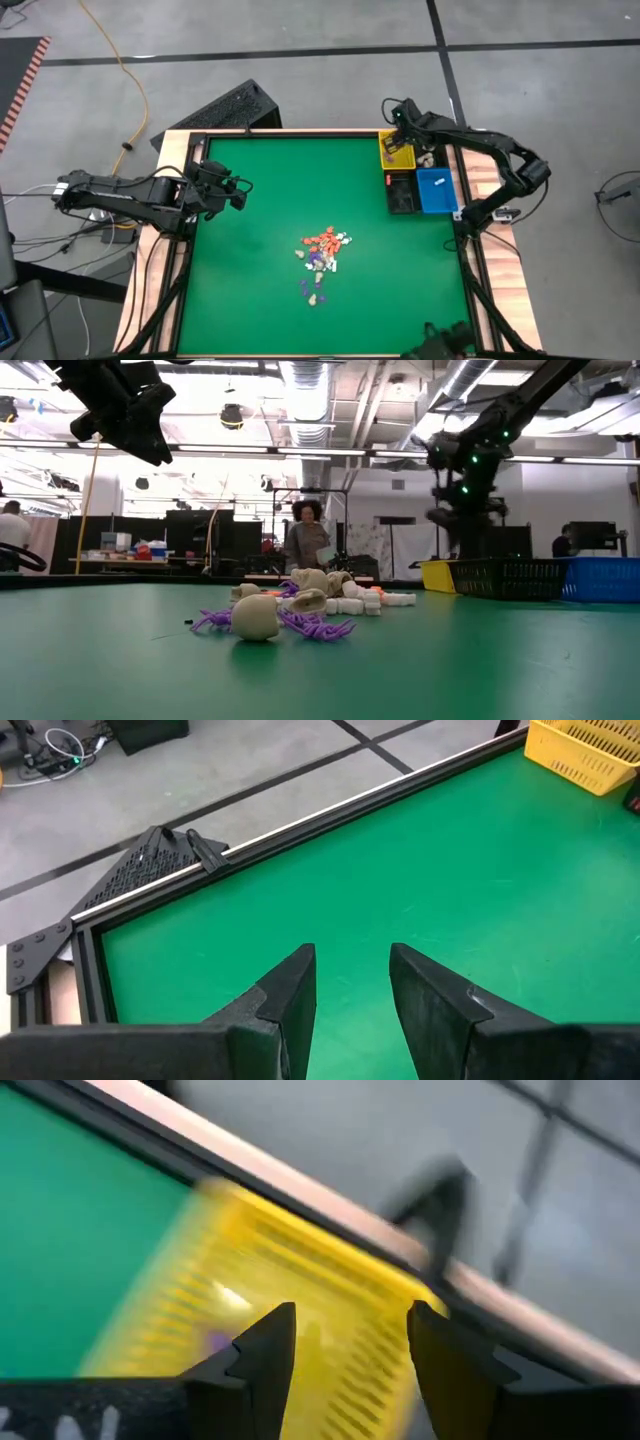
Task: Sort Halloween decoration
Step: Put the gray skull toy into the top black basket
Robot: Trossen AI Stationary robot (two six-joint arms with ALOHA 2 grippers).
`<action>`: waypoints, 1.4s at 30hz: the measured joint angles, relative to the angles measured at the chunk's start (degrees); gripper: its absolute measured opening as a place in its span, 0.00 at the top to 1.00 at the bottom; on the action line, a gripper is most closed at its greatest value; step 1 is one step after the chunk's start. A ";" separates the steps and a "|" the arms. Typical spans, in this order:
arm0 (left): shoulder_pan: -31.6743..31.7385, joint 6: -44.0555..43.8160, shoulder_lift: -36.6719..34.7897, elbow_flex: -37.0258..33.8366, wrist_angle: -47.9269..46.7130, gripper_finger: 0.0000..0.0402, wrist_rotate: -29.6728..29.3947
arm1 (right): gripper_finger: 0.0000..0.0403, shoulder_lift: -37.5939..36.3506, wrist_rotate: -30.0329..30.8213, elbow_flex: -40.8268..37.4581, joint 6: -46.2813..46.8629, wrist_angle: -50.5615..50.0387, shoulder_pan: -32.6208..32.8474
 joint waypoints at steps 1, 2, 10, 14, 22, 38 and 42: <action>0.00 0.00 -0.01 0.00 0.00 0.70 0.00 | 0.49 -0.45 -2.84 0.00 -1.24 2.18 1.21; 0.00 0.00 -0.01 0.00 0.00 0.70 0.00 | 0.49 -0.87 -6.05 0.00 -2.53 4.21 2.62; 0.01 0.00 0.00 0.00 0.00 0.70 0.00 | 0.50 -1.22 -33.50 0.07 -8.20 17.36 17.15; 0.01 0.00 -0.02 0.00 0.00 0.70 -0.13 | 0.50 -0.02 -32.64 0.02 -9.42 21.92 26.61; 0.01 0.02 -0.02 0.00 0.01 0.70 -1.11 | 0.50 5.04 -22.37 -0.05 -16.02 33.22 42.01; -0.07 5.12 0.95 0.02 2.44 0.70 -1.49 | 0.50 21.87 -21.42 9.64 -10.87 41.00 49.80; 0.15 8.63 1.70 0.02 3.83 0.70 -0.10 | 0.50 21.21 -21.42 11.24 -10.74 41.05 49.77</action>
